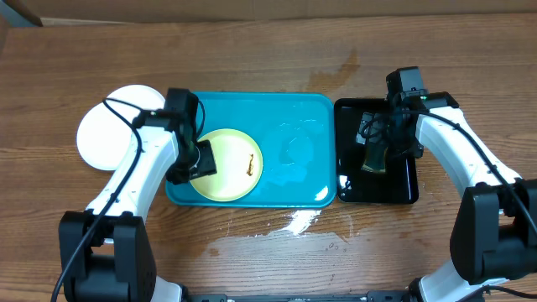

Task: Clean dirty plates on tray and stack at the side

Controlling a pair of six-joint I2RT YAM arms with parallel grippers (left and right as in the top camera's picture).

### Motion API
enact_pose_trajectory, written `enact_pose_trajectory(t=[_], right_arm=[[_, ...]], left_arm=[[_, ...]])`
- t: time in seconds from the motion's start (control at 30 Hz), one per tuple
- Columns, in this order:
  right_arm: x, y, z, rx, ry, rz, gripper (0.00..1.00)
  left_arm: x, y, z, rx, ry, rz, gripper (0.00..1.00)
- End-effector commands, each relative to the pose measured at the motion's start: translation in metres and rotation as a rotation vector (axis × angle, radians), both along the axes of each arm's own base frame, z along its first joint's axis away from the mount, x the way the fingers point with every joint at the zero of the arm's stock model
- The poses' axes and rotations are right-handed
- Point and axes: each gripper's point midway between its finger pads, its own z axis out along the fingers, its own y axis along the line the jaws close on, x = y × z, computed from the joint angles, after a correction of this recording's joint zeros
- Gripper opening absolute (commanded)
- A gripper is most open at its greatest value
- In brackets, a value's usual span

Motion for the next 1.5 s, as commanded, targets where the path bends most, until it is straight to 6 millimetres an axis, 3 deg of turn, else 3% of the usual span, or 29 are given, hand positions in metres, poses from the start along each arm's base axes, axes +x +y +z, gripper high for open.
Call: enact_pose_trajectory(t=[0.0,0.47,0.6,0.67,0.8,1.2,1.37,1.47], right_arm=[[0.0,0.0,-0.002,0.0,0.0,0.002,1.0],[0.0,0.0,-0.002,0.0,0.0,0.002,1.0],[0.0,0.0,-0.002,0.0,0.0,0.002,1.0],[0.0,0.0,-0.002,0.0,0.0,0.002,1.0],[0.0,0.0,-0.002,0.0,0.0,0.002,1.0],[0.0,0.0,-0.002,0.0,0.0,0.002,1.0],[0.0,0.0,-0.002,0.0,0.0,0.002,1.0],[0.0,0.0,-0.002,0.0,0.0,0.002,1.0]], left_arm=[[-0.009,0.005,-0.017,0.021,0.016,0.023,0.52],[-0.024,0.011,-0.035,0.057,0.044,0.018,0.51],[-0.017,0.012,-0.043,0.063,0.0,0.019,0.5],[-0.007,0.006,-0.044,0.033,-0.046,0.01,0.45],[0.006,-0.024,-0.04,-0.142,-0.095,-0.015,0.41],[0.026,-0.074,-0.022,-0.386,-0.191,-0.086,0.43],[0.043,-0.073,-0.005,-0.351,-0.261,-0.211,0.46],[0.065,-0.05,0.019,-0.206,-0.302,-0.214,0.48]])
